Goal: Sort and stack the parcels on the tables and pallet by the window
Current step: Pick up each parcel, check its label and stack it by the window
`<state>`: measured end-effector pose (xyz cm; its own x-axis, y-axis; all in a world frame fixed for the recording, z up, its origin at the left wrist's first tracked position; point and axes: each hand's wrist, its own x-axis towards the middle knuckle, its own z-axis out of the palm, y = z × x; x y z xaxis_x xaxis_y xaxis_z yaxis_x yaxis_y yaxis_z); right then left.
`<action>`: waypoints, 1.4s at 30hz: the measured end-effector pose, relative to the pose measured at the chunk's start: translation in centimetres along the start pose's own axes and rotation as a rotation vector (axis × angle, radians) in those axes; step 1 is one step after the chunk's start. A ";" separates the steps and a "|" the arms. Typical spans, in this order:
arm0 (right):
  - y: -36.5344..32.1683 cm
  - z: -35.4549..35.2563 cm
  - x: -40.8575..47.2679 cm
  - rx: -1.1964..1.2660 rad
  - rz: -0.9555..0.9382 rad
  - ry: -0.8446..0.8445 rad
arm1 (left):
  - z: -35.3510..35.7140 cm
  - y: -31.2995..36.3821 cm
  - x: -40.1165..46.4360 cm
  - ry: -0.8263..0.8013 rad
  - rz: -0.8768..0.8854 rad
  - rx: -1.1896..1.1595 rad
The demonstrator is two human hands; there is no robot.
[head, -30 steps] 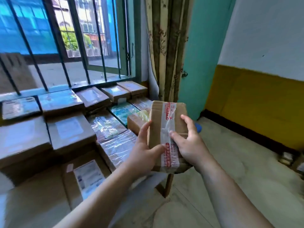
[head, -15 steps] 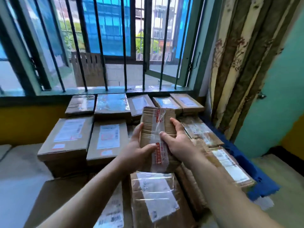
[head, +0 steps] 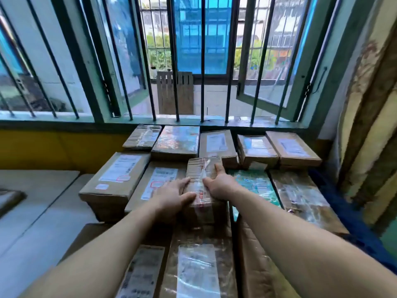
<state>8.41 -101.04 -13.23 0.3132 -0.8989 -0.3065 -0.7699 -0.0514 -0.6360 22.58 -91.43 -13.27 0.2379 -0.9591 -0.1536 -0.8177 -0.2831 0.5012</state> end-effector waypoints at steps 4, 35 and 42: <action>0.0 0.2 0.9 -0.079 0.019 -0.047 | 0.5 -0.2 0.3 0.020 -0.013 0.051; -27.8 27.4 -14.9 -0.332 -0.607 -0.099 | -17.5 -32.0 -24.8 0.159 -0.387 -0.054; -33.8 35.9 -15.9 -0.388 -0.755 -0.238 | -18.8 -41.6 -28.9 0.240 -0.574 -0.133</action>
<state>49.45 -69.36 -12.26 0.8889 -0.4530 -0.0688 -0.4318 -0.7780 -0.4565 59.60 -52.07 -13.73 0.7424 -0.6246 -0.2421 -0.4566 -0.7363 0.4993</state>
